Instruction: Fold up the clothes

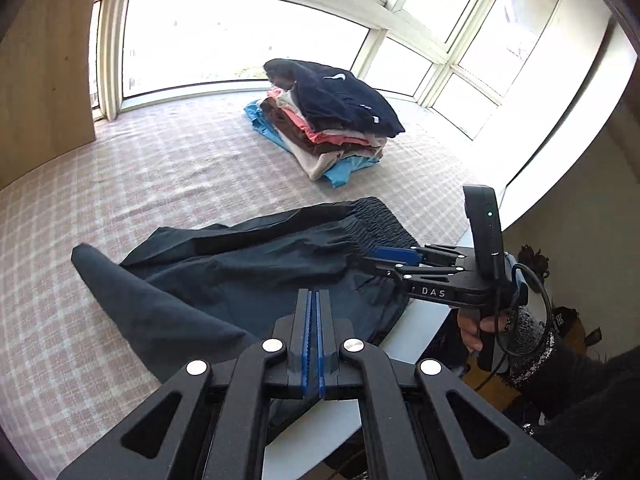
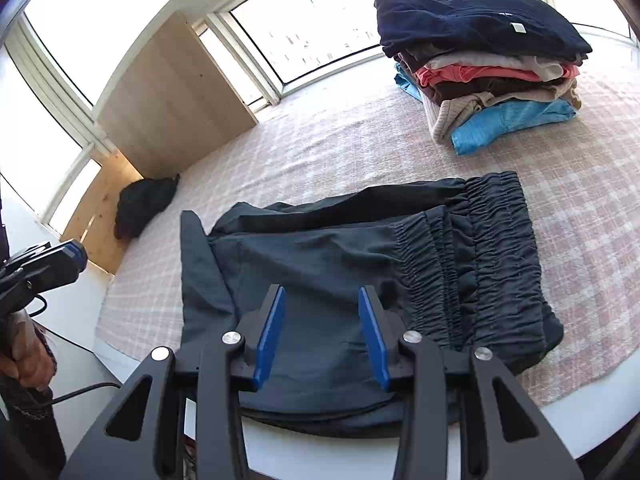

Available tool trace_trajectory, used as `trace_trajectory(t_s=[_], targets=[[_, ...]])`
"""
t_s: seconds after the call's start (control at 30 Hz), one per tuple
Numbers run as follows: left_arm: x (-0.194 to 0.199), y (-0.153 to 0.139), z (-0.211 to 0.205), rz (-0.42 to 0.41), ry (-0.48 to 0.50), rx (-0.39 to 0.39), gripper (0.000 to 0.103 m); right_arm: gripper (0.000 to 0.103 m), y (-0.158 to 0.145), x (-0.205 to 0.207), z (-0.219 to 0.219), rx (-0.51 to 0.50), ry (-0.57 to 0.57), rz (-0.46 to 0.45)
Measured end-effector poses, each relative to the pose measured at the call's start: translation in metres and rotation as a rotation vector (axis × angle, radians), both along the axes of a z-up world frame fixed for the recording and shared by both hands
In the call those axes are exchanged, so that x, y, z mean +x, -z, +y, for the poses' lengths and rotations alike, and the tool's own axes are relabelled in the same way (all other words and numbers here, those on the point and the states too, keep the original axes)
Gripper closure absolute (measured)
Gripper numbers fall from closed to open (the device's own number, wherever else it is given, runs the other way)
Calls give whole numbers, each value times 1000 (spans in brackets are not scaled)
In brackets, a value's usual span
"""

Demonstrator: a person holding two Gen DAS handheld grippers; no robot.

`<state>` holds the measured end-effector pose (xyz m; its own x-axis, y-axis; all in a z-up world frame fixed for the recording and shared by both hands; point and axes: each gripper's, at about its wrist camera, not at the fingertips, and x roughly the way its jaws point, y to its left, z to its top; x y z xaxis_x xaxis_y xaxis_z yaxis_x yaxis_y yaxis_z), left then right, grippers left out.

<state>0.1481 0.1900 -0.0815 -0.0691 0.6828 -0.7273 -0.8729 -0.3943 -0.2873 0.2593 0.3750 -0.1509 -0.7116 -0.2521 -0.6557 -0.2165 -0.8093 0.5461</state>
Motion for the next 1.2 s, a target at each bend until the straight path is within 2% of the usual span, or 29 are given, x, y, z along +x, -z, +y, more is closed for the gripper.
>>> trace_trajectory(t_s=[0.1, 0.23, 0.37, 0.47, 0.53, 0.6, 0.73, 0.8, 0.83, 0.97, 1.03, 1.1, 1.2], targets=[[17, -12, 43, 81, 94, -45, 100, 65, 17, -14, -12, -15, -72, -40], [4, 0, 39, 73, 47, -130, 99, 65, 30, -20, -33, -105, -169, -45], [-26, 21, -18, 60, -117, -226, 99, 52, 37, -39, -72, -59, -254, -76], [-50, 37, -70, 46, -239, -297, 99, 51, 48, -52, -94, -49, -285, -123], [-67, 45, -102, 13, -295, -315, 99, 51, 55, -60, -106, -47, -299, -155], [-84, 51, -129, 3, -334, -332, 99, 51, 60, -65, -118, -56, -294, -175], [-118, 62, -158, -15, -318, -317, 96, 51, 54, -63, -143, -48, -236, -153], [-136, 69, -160, -59, -282, -295, 95, 71, 45, -62, -161, -15, -212, -128], [-144, 73, -160, -83, -259, -286, 95, 95, 39, -62, -171, 6, -202, -115], [-164, 86, -157, -114, -153, -274, 79, 96, 19, -60, -215, 34, -190, -66], [-174, 90, -162, -156, -143, -262, 72, 97, 13, -62, -245, 76, -220, -70], [-183, 94, -167, -191, -134, -255, 59, 97, 15, -66, -270, 85, -249, -92], [-192, 102, -172, -225, -117, -262, 57, 97, 22, -69, -298, 92, -297, -130]])
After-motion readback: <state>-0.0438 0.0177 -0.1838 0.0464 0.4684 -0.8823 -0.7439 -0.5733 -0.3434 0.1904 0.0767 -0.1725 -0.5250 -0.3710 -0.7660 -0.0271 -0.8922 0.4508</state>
